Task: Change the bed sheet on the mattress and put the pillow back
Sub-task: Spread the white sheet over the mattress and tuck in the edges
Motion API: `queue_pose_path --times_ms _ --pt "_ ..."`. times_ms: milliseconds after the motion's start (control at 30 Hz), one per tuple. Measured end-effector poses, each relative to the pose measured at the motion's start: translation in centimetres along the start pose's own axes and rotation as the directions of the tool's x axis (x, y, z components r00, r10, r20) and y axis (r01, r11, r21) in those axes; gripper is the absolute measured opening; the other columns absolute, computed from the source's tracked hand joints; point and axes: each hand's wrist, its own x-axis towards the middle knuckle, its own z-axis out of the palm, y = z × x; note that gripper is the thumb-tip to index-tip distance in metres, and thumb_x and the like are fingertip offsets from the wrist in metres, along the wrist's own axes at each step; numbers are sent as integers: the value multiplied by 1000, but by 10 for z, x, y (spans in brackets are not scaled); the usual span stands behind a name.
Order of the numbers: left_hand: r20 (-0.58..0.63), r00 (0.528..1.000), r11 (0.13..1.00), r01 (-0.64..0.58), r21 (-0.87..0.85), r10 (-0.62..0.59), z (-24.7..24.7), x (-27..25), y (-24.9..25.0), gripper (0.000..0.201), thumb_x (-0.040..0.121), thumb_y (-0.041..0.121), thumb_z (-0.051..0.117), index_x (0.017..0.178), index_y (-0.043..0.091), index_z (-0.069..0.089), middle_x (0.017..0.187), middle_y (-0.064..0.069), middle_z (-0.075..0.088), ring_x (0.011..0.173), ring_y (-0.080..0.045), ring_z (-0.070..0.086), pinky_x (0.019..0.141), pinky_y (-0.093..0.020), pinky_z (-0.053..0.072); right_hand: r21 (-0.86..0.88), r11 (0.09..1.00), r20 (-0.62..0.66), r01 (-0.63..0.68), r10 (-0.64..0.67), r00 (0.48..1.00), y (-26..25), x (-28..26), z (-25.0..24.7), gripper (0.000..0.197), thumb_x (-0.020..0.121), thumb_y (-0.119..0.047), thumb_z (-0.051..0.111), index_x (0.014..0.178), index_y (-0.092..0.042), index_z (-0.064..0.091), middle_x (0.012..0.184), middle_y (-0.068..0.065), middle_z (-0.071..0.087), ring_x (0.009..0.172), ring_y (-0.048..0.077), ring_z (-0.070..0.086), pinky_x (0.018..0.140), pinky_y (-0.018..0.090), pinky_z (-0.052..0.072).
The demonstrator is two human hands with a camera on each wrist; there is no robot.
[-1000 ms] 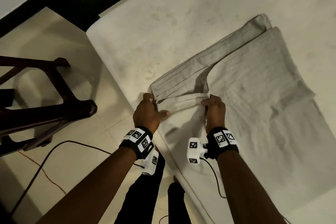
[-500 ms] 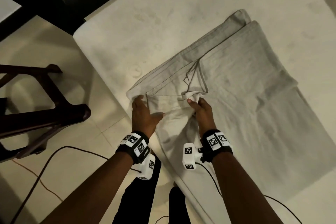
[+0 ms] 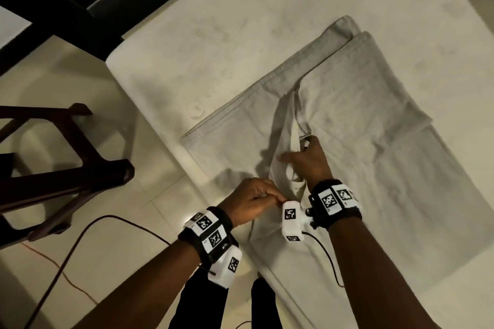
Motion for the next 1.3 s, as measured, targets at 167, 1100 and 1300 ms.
queue_pose_path --times_ms 167,1100,1300 --pt "-537 829 921 73 382 157 -28 10 -24 24 78 14 63 96 26 73 106 7 70 104 -16 62 84 -36 54 75 997 103 33 -41 994 -8 -9 3 33 77 3 52 105 -12 58 65 17 62 46 34 60 53 41 56" --pt "-912 341 911 255 323 228 -108 -12 -53 57 81 8 73 134 12 51 129 -8 55 117 -28 56 96 -49 51 334 925 -61 183 -172 983 19 -27 24 26 103 0 39 119 -8 59 54 -9 40 41 6 30 38 19 27" --pt "-340 939 999 50 11 -43 -17 -13 -16 85 79 49 81 151 37 37 110 11 70 101 -4 67 85 -25 57 310 932 -3 188 -197 980 22 -42 21 33 101 3 40 127 -9 57 57 -14 51 45 5 38 40 20 33"
